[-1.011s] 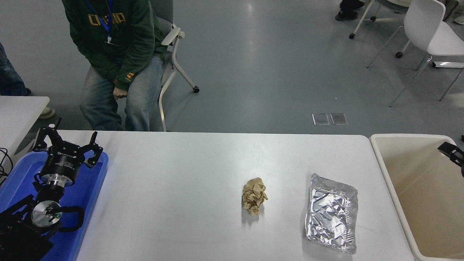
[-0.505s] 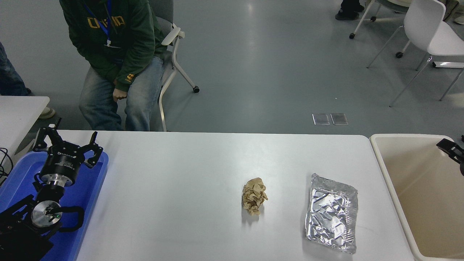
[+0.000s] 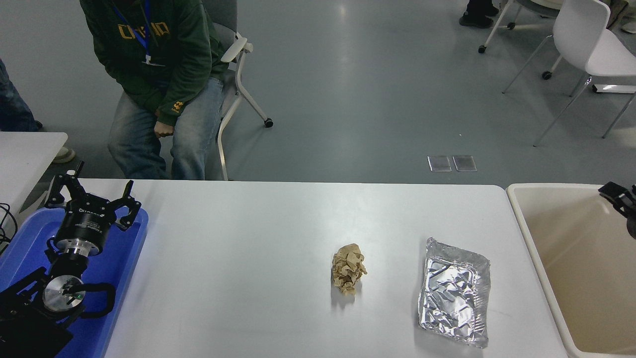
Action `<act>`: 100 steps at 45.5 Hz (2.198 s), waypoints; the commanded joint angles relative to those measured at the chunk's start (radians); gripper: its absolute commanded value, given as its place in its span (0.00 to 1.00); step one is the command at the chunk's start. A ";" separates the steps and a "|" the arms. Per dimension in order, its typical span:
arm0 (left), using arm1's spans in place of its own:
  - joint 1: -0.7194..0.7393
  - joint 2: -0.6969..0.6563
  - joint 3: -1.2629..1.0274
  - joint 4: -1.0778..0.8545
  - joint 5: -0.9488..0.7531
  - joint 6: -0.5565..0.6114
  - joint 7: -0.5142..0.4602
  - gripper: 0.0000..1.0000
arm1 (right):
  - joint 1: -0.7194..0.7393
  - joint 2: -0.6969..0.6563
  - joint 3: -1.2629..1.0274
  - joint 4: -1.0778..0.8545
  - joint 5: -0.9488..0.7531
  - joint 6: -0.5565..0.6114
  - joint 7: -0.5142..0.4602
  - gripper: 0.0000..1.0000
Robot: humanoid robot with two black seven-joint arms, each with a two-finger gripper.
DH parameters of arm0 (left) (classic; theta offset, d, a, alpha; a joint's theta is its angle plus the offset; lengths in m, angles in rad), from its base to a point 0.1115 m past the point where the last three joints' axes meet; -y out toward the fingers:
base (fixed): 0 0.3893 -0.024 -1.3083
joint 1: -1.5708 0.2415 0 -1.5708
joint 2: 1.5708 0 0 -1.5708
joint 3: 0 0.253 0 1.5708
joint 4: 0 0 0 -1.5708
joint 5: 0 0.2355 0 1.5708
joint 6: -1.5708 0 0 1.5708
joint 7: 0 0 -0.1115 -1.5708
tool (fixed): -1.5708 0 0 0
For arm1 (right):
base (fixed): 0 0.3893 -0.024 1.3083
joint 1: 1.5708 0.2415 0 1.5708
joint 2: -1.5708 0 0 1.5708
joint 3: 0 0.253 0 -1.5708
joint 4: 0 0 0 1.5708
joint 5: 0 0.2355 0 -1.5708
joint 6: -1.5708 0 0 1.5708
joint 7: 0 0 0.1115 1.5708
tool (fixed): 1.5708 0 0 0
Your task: Clean the table surface
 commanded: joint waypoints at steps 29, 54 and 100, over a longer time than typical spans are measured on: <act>0.000 0.000 0.000 0.001 0.000 -0.001 0.000 1.00 | -0.009 -0.151 0.399 0.483 0.163 0.002 0.010 1.00; 0.000 0.000 0.000 0.000 0.000 -0.001 0.000 1.00 | -0.195 -0.015 0.708 0.559 0.402 0.006 0.039 1.00; 0.000 0.000 0.000 0.000 0.000 0.001 0.000 1.00 | -0.270 0.298 0.876 0.595 0.588 0.000 0.120 1.00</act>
